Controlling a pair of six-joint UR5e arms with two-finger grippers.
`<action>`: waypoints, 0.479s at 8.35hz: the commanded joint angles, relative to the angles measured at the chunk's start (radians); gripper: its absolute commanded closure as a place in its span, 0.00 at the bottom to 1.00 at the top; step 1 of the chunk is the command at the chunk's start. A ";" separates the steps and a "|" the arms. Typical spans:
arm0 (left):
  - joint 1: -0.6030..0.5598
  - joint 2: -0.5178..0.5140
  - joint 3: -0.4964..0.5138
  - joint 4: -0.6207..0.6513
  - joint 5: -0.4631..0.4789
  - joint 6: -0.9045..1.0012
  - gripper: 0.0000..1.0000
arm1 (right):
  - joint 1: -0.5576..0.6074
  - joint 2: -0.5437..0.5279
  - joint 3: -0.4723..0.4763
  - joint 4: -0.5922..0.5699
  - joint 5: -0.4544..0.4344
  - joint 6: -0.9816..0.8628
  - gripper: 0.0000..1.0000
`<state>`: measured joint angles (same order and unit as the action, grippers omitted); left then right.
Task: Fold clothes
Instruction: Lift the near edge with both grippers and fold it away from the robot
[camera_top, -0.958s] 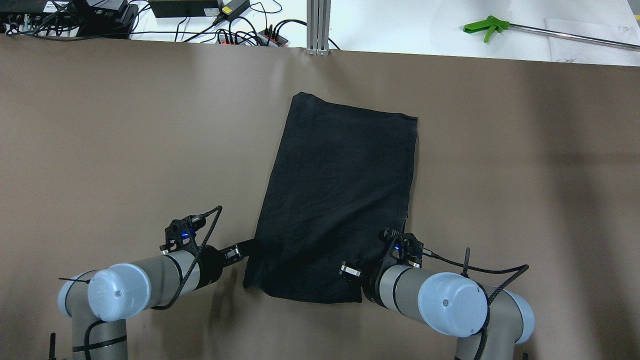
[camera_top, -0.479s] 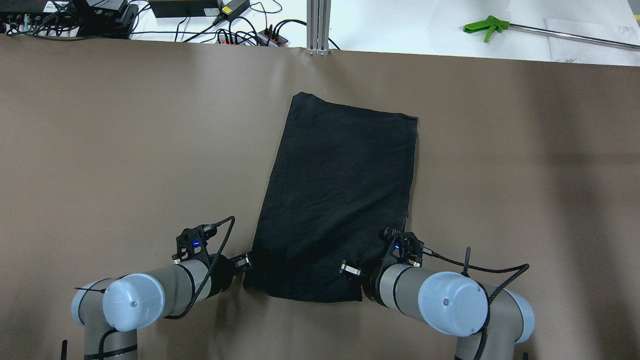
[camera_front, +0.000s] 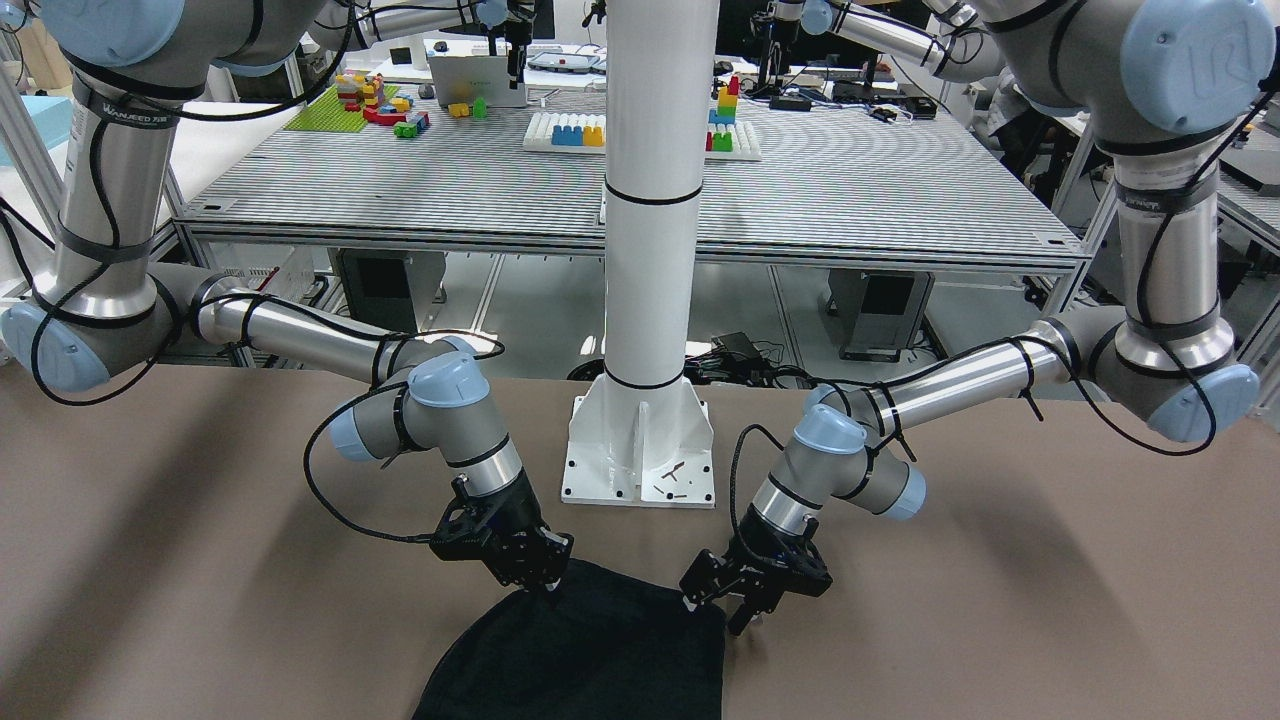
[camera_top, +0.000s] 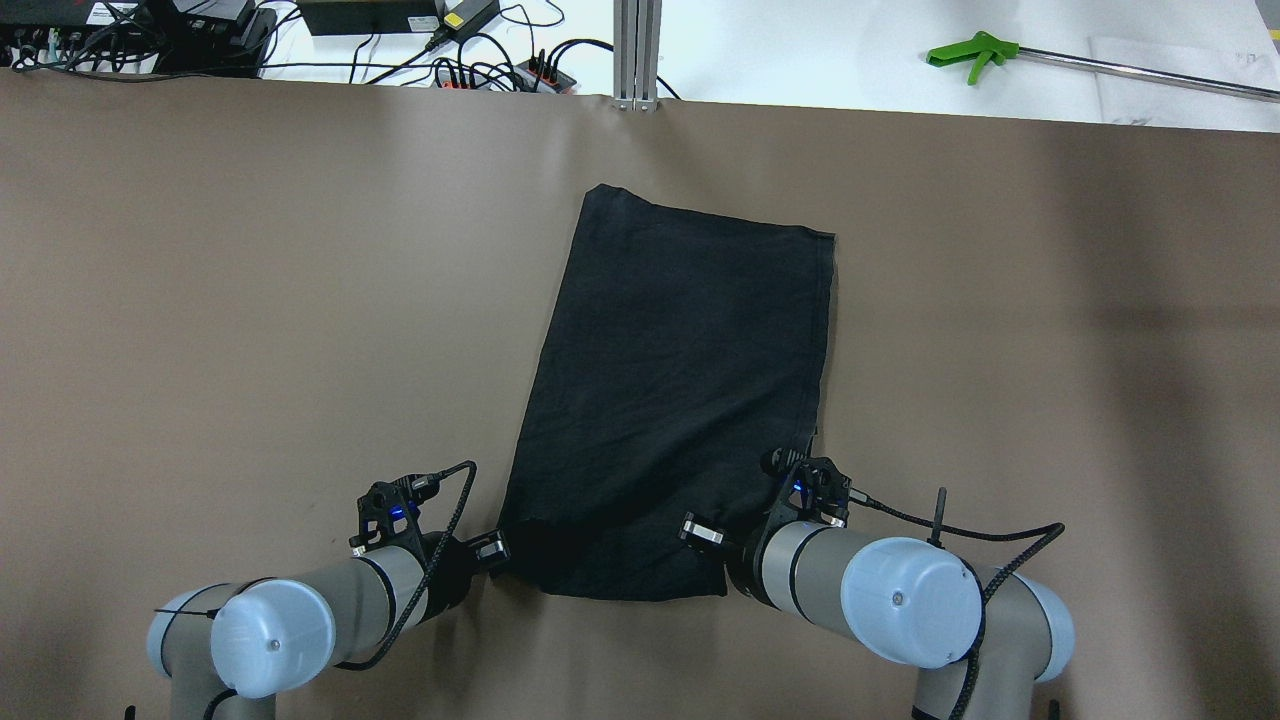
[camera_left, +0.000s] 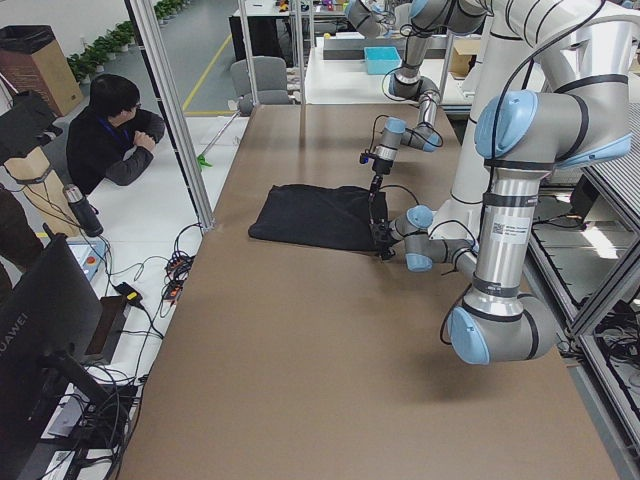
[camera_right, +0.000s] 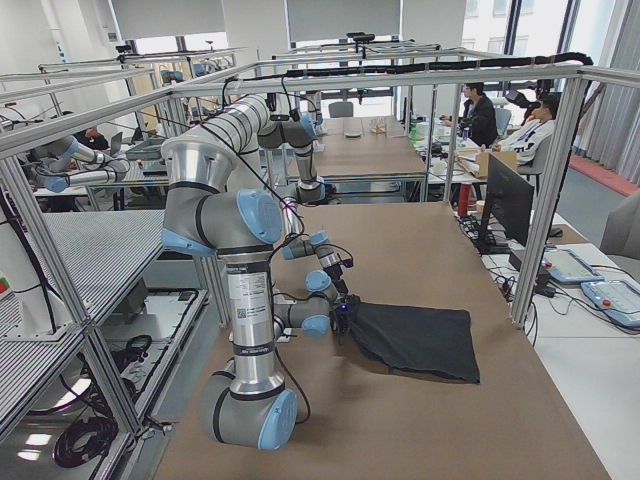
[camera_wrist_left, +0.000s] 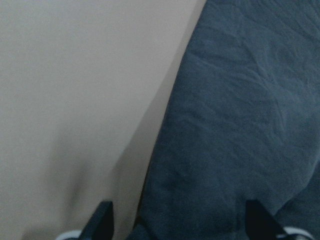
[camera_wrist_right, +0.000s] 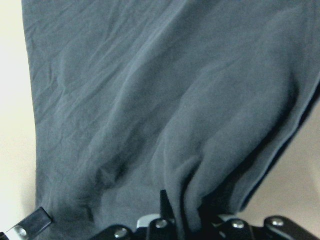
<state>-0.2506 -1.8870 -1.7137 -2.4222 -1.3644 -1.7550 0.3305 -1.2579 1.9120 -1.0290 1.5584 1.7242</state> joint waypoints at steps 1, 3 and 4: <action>0.005 0.002 -0.013 0.000 0.019 0.000 0.63 | 0.005 0.000 0.001 0.000 0.000 0.000 1.00; 0.005 0.005 -0.026 0.000 0.013 0.002 1.00 | 0.010 0.000 -0.002 0.000 0.003 -0.002 1.00; 0.004 0.008 -0.053 0.003 -0.002 0.002 1.00 | 0.015 0.000 -0.002 0.000 0.011 -0.002 1.00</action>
<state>-0.2457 -1.8828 -1.7342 -2.4220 -1.3488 -1.7542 0.3386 -1.2579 1.9110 -1.0293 1.5603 1.7235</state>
